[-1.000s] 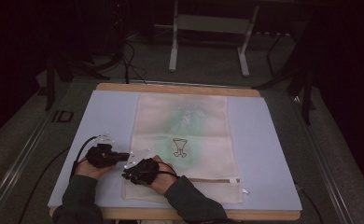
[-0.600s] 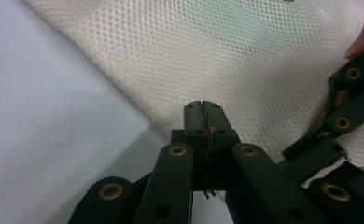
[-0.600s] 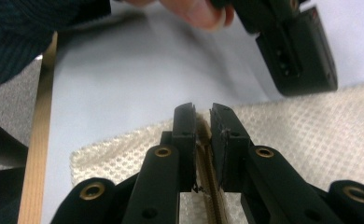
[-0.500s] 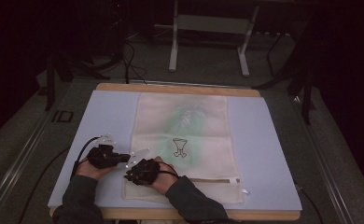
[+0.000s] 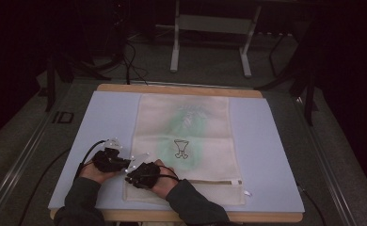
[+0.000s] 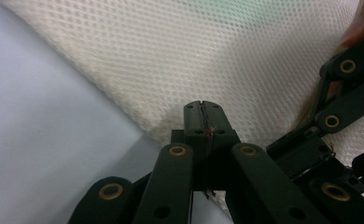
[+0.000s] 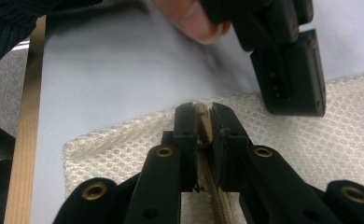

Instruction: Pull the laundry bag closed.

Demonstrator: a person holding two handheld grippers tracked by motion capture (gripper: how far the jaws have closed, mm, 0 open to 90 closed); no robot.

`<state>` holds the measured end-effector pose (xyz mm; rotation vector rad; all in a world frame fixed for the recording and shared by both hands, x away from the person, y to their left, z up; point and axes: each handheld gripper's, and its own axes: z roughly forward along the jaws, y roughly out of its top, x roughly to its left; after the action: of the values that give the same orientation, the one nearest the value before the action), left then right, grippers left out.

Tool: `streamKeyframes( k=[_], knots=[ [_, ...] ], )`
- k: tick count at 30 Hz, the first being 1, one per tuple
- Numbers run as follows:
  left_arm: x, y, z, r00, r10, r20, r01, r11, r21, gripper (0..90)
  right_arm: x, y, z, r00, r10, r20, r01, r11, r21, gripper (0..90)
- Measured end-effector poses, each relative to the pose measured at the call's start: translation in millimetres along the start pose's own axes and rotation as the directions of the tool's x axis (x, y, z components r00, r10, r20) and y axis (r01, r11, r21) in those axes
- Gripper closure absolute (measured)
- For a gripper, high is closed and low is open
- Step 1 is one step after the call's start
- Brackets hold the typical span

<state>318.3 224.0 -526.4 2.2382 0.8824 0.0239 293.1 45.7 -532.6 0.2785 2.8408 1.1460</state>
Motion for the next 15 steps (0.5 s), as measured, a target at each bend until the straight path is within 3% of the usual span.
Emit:
streamKeyframes(
  k=[3, 10, 15],
  knots=[
    [-1.0, 0.0, 2.1, 0.9999, 0.010, -0.005, -0.010, 0.9997, 0.022, 89.6, 0.3, -0.4, 0.1, 1.0000, -0.002, 0.002, 0.002, 1.000, -0.002, 81.7],
    [-2.7, -5.0, -2.2, 0.9996, -0.028, -0.002, 0.028, 0.9989, 0.039, 89.8, 2.3, -2.5, -0.4, 0.9999, -0.002, 0.017, 0.002, 1.000, -0.012, 81.7],
    [-8.2, -7.4, -4.6, 0.9998, -0.019, -0.008, 0.020, 0.9979, 0.061, 89.8, 4.7, -2.8, -0.2, 0.9993, -0.014, 0.035, 0.015, 1.000, -0.013, 81.9]
  ],
)
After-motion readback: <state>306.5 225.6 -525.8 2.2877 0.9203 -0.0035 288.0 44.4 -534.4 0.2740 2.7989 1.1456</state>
